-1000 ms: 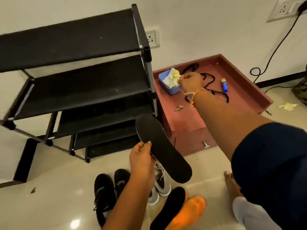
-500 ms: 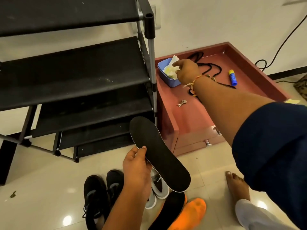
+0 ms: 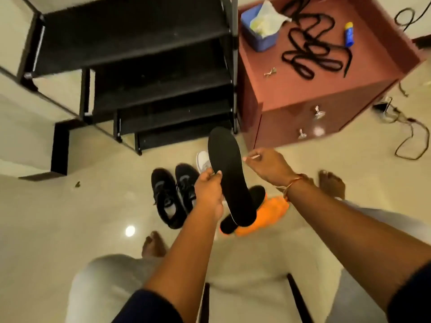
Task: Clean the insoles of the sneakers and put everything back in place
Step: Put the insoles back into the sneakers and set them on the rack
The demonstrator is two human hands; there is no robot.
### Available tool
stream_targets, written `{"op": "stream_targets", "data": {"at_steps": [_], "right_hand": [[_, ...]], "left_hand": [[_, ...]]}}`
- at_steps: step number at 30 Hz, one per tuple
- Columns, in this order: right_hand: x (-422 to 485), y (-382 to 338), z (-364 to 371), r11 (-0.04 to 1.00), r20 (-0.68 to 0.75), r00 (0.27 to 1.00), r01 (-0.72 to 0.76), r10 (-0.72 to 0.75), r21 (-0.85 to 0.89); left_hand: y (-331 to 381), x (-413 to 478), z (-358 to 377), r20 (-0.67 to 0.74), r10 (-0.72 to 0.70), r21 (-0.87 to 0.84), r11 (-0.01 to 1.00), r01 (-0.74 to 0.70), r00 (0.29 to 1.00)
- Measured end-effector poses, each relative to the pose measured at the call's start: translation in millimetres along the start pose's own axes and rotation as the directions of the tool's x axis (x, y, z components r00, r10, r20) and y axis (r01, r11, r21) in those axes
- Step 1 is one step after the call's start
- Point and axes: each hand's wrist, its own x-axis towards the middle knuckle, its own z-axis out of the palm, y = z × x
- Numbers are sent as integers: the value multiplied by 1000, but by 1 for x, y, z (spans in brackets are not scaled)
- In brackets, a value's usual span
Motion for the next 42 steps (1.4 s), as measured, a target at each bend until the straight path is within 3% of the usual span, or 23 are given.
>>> {"op": "stream_targets", "data": {"at_steps": [5, 10, 12, 18, 28, 35, 39, 42], "right_hand": [[-46, 46, 81, 977, 90, 973, -214, 214, -3], [-64, 91, 136, 926, 235, 899, -379, 369, -2], [-63, 106, 154, 877, 315, 839, -478, 444, 39], [-57, 127, 200, 728, 390, 714, -670, 581, 142], [-42, 166, 262, 644, 435, 633, -751, 641, 145], [-21, 204, 279, 732, 452, 648, -681, 613, -17], [-10, 208, 278, 804, 375, 730, -589, 571, -80], [10, 188, 256, 848, 209, 822, -510, 529, -144]], "left_hand": [[-58, 11, -38, -64, -31, 304, 951, 49, 997], [-105, 39, -79, -135, -113, 594, 786, 172, 984], [-123, 51, -94, -148, -139, 691, 694, 203, 979], [-155, 84, -117, -147, -177, 834, 508, 218, 973], [-192, 145, -139, -177, -161, 895, 384, 227, 971], [-208, 176, -151, -166, -162, 945, 256, 204, 973], [-214, 181, -152, -211, -147, 936, 255, 243, 966], [-214, 177, -144, -206, -4, 937, 287, 198, 979]]}}
